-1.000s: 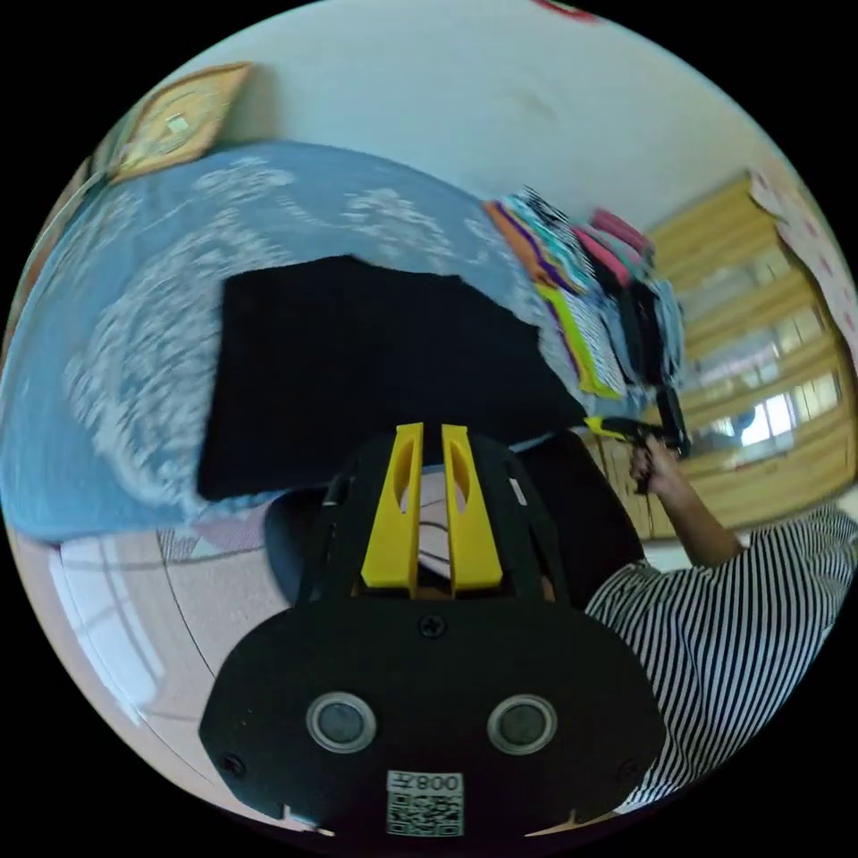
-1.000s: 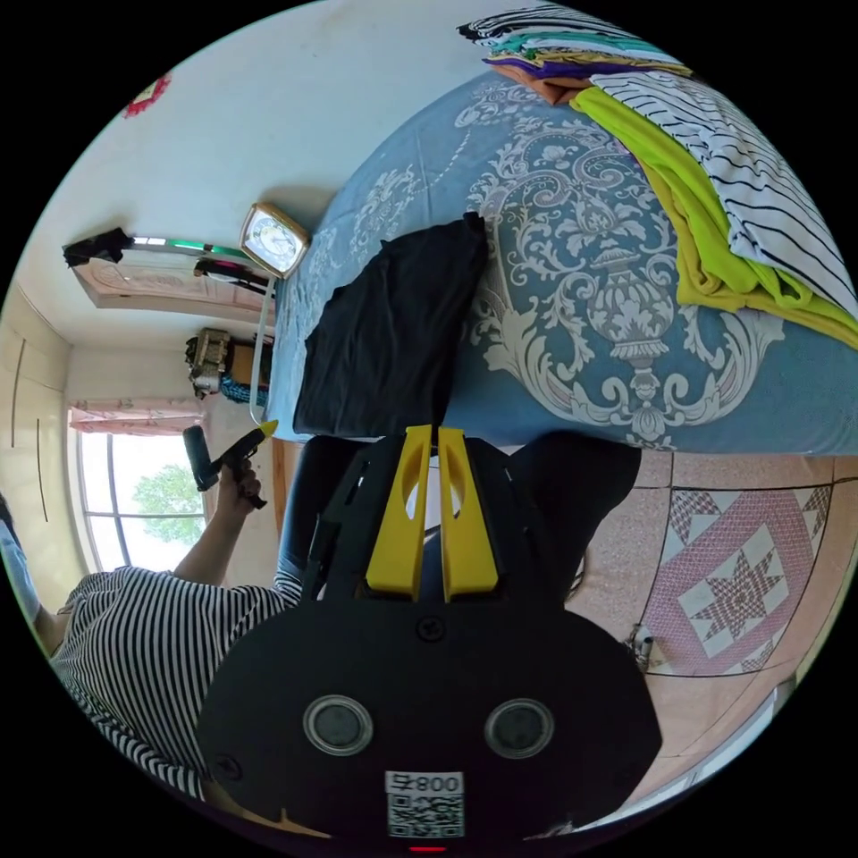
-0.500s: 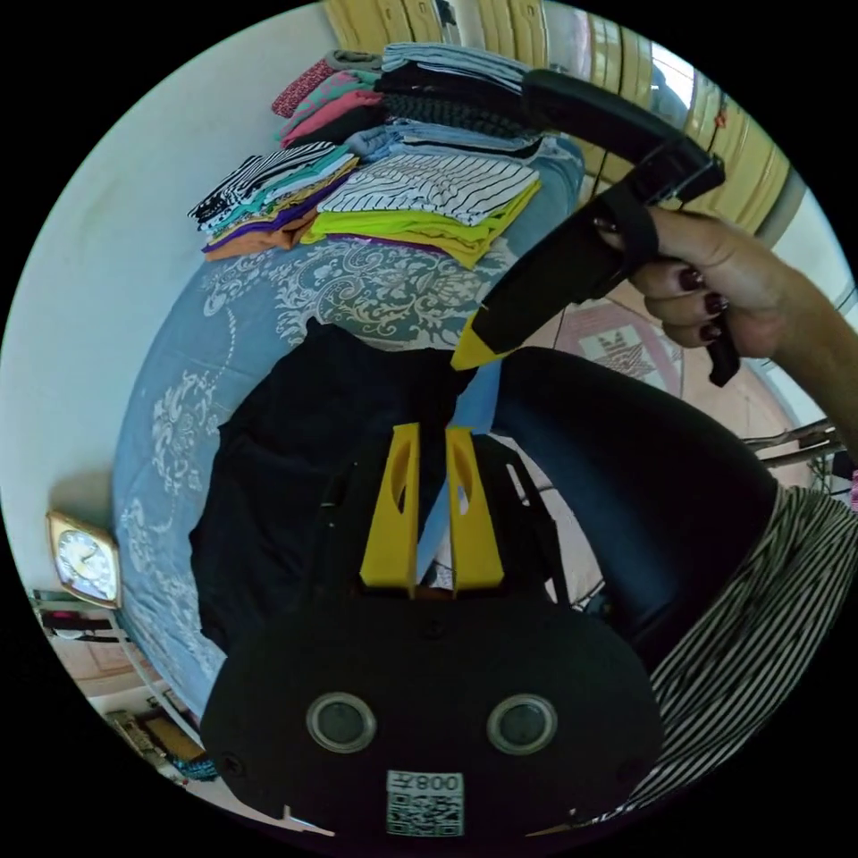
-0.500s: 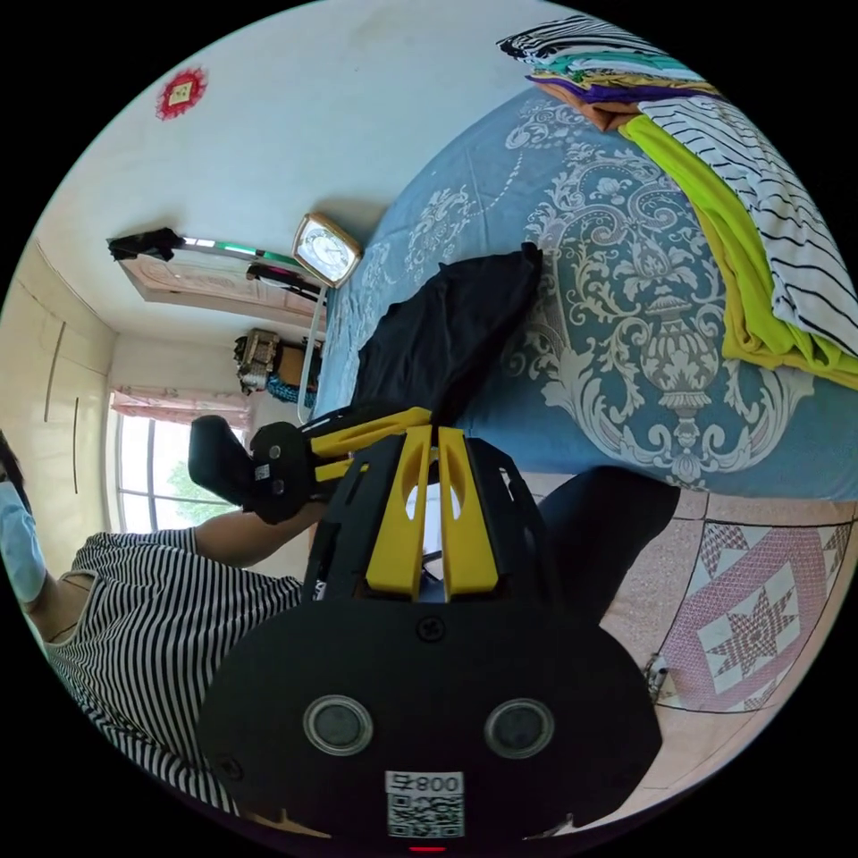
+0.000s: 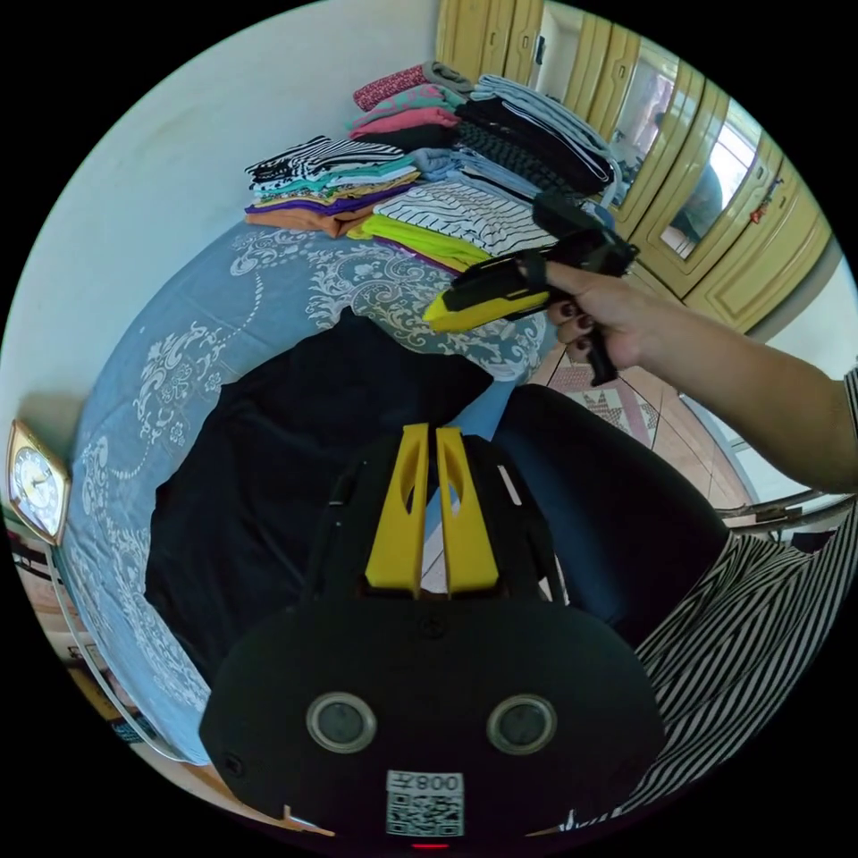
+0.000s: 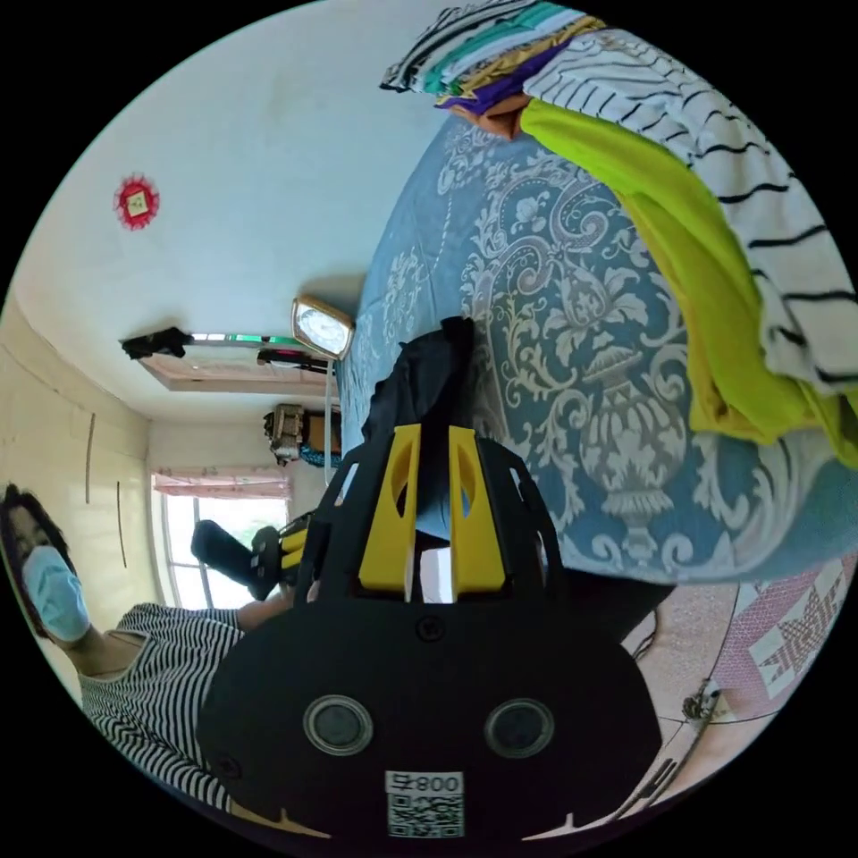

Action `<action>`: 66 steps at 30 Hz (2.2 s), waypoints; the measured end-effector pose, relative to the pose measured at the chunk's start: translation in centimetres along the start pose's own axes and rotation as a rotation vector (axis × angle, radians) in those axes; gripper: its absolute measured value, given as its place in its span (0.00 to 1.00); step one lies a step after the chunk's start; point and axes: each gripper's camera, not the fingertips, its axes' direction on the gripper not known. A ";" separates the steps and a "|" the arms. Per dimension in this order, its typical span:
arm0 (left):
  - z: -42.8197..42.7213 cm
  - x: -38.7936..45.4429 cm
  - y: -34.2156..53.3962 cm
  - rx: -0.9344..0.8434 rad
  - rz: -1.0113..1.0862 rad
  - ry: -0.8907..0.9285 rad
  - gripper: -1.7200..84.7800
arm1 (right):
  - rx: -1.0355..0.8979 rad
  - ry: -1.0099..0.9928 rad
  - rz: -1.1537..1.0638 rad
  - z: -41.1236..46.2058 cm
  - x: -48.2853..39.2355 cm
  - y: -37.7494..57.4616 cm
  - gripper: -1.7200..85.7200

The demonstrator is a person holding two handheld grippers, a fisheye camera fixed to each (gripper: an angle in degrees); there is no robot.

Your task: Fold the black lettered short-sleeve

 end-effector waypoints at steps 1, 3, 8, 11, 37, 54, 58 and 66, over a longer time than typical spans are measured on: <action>-0.3 -0.2 -0.1 0.005 -0.006 0.004 0.04 | -0.002 -0.010 0.008 0.5 0.1 -0.6 0.10; -0.8 -0.5 -0.1 0.013 -0.015 0.011 0.04 | -0.009 -0.030 0.042 2.7 0.1 -3.0 0.11; -1.1 -1.5 0.4 0.029 -0.033 0.042 0.04 | -0.039 -0.051 0.101 6.1 -0.3 -6.5 0.12; -0.7 -1.9 1.0 0.036 -0.041 0.066 0.04 | -0.063 -0.037 0.122 8.0 -1.1 -8.2 0.12; 4.7 -10.9 32.1 0.295 -0.338 0.221 0.04 | -0.042 -0.089 -0.055 21.6 -26.4 -16.1 0.06; 21.5 -19.2 79.7 0.606 -1.107 0.516 0.03 | -0.313 0.075 -0.260 50.2 -52.2 -19.1 0.06; 27.3 -18.2 88.1 0.632 -1.222 0.558 0.03 | -0.366 0.117 -0.241 55.5 -54.9 -19.5 0.06; 37.0 -15.1 99.9 0.661 -1.372 0.633 0.03 | -0.456 0.207 -0.238 64.1 -61.3 -20.3 0.06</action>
